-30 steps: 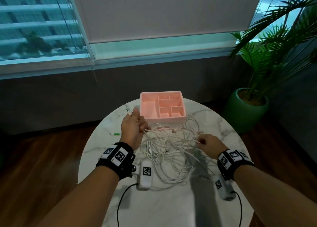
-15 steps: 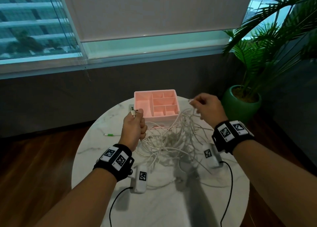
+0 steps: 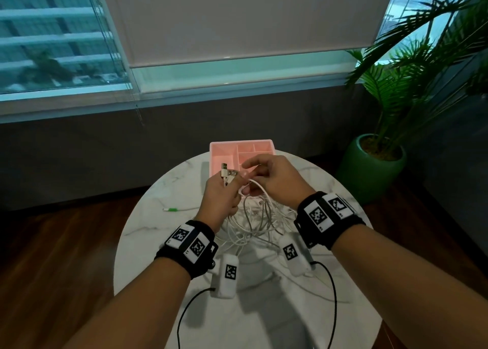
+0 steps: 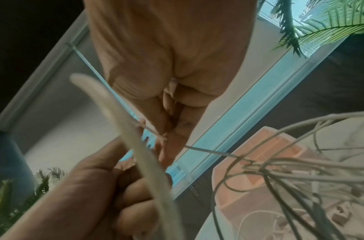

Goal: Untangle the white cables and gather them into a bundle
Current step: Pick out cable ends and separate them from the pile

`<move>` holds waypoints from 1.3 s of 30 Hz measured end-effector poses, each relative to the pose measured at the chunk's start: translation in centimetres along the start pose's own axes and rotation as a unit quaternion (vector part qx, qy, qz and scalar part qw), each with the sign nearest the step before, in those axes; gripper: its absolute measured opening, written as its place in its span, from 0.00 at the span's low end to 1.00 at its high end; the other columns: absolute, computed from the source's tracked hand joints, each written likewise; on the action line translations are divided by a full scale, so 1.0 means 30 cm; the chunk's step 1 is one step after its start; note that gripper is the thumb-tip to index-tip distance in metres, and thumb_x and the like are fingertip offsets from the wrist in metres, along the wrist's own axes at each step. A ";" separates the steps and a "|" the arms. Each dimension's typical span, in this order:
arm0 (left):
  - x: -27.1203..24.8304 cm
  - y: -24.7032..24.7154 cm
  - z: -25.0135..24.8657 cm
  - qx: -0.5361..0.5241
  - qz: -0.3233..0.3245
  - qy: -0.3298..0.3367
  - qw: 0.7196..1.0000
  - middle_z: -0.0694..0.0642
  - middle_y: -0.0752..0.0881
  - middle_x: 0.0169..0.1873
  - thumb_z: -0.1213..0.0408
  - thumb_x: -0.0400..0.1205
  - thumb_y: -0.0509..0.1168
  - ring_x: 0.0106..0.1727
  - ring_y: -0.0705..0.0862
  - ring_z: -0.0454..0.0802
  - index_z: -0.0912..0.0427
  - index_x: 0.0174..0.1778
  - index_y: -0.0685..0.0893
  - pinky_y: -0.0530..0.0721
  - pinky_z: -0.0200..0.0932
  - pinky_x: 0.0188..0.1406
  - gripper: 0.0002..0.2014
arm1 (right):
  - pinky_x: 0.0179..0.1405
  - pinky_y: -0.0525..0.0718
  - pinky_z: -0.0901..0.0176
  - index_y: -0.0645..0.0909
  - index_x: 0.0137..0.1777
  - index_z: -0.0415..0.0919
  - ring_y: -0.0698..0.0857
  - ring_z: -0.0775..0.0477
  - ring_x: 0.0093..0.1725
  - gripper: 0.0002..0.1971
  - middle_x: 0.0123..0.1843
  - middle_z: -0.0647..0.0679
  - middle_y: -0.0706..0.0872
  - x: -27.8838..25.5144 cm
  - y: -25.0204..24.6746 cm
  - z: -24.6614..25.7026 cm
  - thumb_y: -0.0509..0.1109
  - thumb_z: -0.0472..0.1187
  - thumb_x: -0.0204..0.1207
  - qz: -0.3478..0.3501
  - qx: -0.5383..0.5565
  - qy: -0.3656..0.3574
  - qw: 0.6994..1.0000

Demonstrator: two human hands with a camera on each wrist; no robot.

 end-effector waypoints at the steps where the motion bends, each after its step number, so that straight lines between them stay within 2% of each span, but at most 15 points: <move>1: -0.001 -0.002 -0.001 0.004 0.005 0.000 1.000 0.59 0.70 0.29 0.58 0.88 0.67 0.19 0.62 0.43 0.59 0.52 0.81 0.59 0.34 0.17 0.08 | 0.49 0.92 0.38 0.81 0.62 0.33 0.93 0.36 0.42 0.11 0.43 0.33 0.91 -0.001 0.000 -0.008 0.70 0.28 0.81 -0.007 0.003 0.000 1.000; 3: -0.004 -0.004 -0.001 0.012 0.018 -0.005 1.000 0.55 0.70 0.26 0.60 0.88 0.67 0.19 0.61 0.42 0.60 0.55 0.81 0.59 0.34 0.18 0.07 | 0.49 0.92 0.39 0.81 0.62 0.36 0.93 0.38 0.41 0.12 0.42 0.37 0.92 -0.003 -0.003 -0.029 0.73 0.31 0.80 -0.021 0.001 0.001 1.000; 6: -0.016 0.005 0.009 0.023 0.042 -0.032 0.998 0.47 0.68 0.22 0.61 0.87 0.68 0.19 0.61 0.42 0.57 0.47 0.78 0.58 0.34 0.17 0.06 | 0.44 0.92 0.50 0.82 0.60 0.38 0.93 0.41 0.41 0.13 0.42 0.38 0.91 -0.001 -0.013 -0.064 0.76 0.33 0.77 -0.032 -0.013 0.003 0.999; 9: -0.018 0.012 0.023 0.076 0.040 -0.030 0.996 0.51 0.75 0.23 0.67 0.84 0.71 0.18 0.66 0.42 0.58 0.44 0.77 0.62 0.35 0.16 0.08 | 0.39 0.88 0.60 0.85 0.56 0.39 0.90 0.49 0.37 0.10 0.42 0.40 0.91 -0.005 -0.018 -0.110 0.75 0.31 0.77 -0.015 -0.068 0.008 0.998; 13: -0.022 0.010 0.021 0.085 0.027 -0.020 0.996 0.56 0.76 0.26 0.76 0.83 0.67 0.19 0.68 0.42 0.57 0.42 0.74 0.63 0.35 0.16 0.12 | 0.39 0.81 0.68 0.87 0.48 0.47 0.86 0.60 0.38 0.06 0.43 0.52 0.89 -0.021 -0.036 -0.249 0.75 0.34 0.77 0.044 -0.203 0.060 0.976; 15: -0.022 0.004 0.012 0.071 0.018 -0.014 0.997 0.58 0.73 0.27 0.78 0.83 0.65 0.19 0.66 0.43 0.57 0.40 0.72 0.62 0.35 0.17 0.13 | 0.39 0.80 0.66 0.87 0.45 0.47 0.85 0.57 0.37 0.02 0.41 0.52 0.88 -0.041 -0.062 -0.310 0.76 0.39 0.79 0.022 -0.226 0.095 0.969; 18: -0.024 -0.004 0.004 0.062 0.000 -0.001 0.998 0.61 0.71 0.28 0.80 0.83 0.62 0.19 0.64 0.44 0.61 0.40 0.72 0.61 0.36 0.19 0.11 | 0.35 0.76 0.68 0.86 0.46 0.45 0.84 0.55 0.39 0.05 0.39 0.52 0.86 -0.065 -0.112 -0.364 0.73 0.44 0.81 -0.037 -0.271 0.107 0.956; 20: -0.028 -0.002 0.003 0.066 0.000 0.010 0.998 0.64 0.71 0.30 0.80 0.83 0.62 0.19 0.63 0.46 0.63 0.43 0.73 0.62 0.35 0.17 0.09 | 0.37 0.79 0.62 0.85 0.51 0.43 0.86 0.47 0.42 0.06 0.41 0.48 0.88 -0.070 -0.131 -0.394 0.70 0.45 0.83 -0.044 -0.294 0.121 0.947; 22: -0.028 -0.002 0.007 0.064 0.000 0.017 0.998 0.64 0.71 0.31 0.79 0.84 0.62 0.21 0.63 0.47 0.62 0.41 0.72 0.62 0.34 0.18 0.11 | 0.42 0.79 0.59 0.83 0.54 0.43 0.85 0.46 0.43 0.07 0.43 0.47 0.87 -0.069 -0.143 -0.422 0.68 0.45 0.84 -0.042 -0.320 0.132 0.937; 25: -0.023 -0.011 0.018 0.054 0.006 0.009 0.998 0.62 0.71 0.32 0.79 0.84 0.62 0.24 0.63 0.48 0.57 0.38 0.71 0.63 0.36 0.19 0.15 | 0.42 0.79 0.59 0.82 0.50 0.44 0.85 0.46 0.42 0.05 0.44 0.46 0.87 -0.065 -0.148 -0.429 0.68 0.44 0.83 -0.025 -0.337 0.150 0.929; 27: -0.022 -0.026 0.027 0.060 0.013 -0.012 0.998 0.60 0.69 0.30 0.80 0.84 0.62 0.23 0.63 0.47 0.56 0.39 0.70 0.60 0.38 0.21 0.15 | 0.37 0.78 0.62 0.81 0.44 0.45 0.86 0.46 0.39 0.05 0.39 0.48 0.87 -0.047 -0.159 -0.384 0.68 0.41 0.83 -0.040 -0.312 0.137 0.940; 29: -0.017 -0.044 0.040 0.078 0.019 -0.033 0.996 0.57 0.69 0.27 0.79 0.83 0.62 0.22 0.63 0.46 0.57 0.41 0.69 0.59 0.40 0.22 0.13 | 0.33 0.77 0.65 0.81 0.40 0.45 0.85 0.51 0.32 0.09 0.32 0.50 0.86 -0.010 -0.177 -0.303 0.69 0.37 0.82 -0.091 -0.247 0.101 0.959; 32: -0.013 -0.066 0.063 0.103 0.002 -0.051 0.993 0.57 0.72 0.27 0.77 0.83 0.65 0.21 0.64 0.47 0.58 0.41 0.70 0.60 0.38 0.21 0.12 | 0.29 0.81 0.58 0.83 0.42 0.38 0.82 0.52 0.23 0.06 0.31 0.43 0.86 0.053 -0.185 -0.160 0.71 0.31 0.81 -0.150 -0.083 0.037 0.985; 35: -0.018 -0.071 0.067 0.092 -0.028 -0.038 0.995 0.57 0.71 0.27 0.74 0.84 0.67 0.19 0.66 0.44 0.59 0.41 0.73 0.61 0.34 0.18 0.11 | 0.21 0.79 0.59 0.83 0.43 0.34 0.82 0.50 0.21 0.04 0.29 0.39 0.84 0.096 -0.143 -0.011 0.73 0.30 0.80 -0.140 0.005 -0.036 0.989; 39: -0.017 -0.099 0.044 0.086 -0.068 0.001 0.994 0.51 0.78 0.25 0.71 0.84 0.69 0.18 0.71 0.40 0.57 0.40 0.77 0.68 0.34 0.17 0.10 | 0.23 0.82 0.57 0.82 0.45 0.32 0.84 0.43 0.23 0.03 0.32 0.37 0.86 0.125 -0.047 0.082 0.72 0.28 0.80 -0.085 0.072 -0.070 0.991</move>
Point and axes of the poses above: each hand's wrist, its own x-axis towards the middle knuckle, its own y-axis out of the palm, z = x × y, the point moved 4 cm from there along x, towards the middle knuckle
